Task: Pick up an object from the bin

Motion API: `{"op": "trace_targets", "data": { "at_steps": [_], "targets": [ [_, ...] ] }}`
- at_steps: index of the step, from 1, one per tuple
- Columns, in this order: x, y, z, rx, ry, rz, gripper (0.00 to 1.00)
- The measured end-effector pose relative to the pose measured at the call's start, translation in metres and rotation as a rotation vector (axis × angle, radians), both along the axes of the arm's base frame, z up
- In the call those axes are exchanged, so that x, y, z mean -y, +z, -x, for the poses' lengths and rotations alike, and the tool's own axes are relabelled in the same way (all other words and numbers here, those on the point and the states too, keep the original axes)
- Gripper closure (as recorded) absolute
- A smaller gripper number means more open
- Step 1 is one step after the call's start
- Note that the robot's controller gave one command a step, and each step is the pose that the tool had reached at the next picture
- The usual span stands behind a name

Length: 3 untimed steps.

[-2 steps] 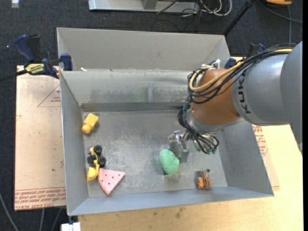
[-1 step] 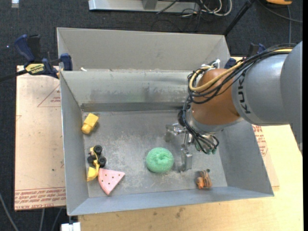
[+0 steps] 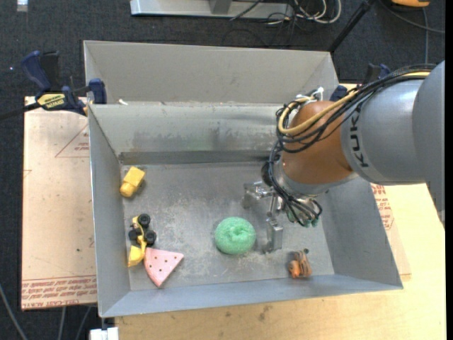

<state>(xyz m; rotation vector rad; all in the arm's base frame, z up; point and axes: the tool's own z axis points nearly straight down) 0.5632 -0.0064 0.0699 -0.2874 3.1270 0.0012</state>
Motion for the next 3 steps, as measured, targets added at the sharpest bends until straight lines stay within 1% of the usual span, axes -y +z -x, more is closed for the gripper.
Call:
{"op": "trace_targets", "data": {
  "at_steps": [1, 2, 3],
  "targets": [
    [-0.032, 0.002, 0.015, 0.0, 0.069, 0.001, 0.0],
    [-0.048, 0.001, 0.009, 0.001, -0.152, -0.001, 1.0],
    [-0.048, 0.001, 0.009, 0.001, -0.151, 0.0, 1.0]
  ]
}}
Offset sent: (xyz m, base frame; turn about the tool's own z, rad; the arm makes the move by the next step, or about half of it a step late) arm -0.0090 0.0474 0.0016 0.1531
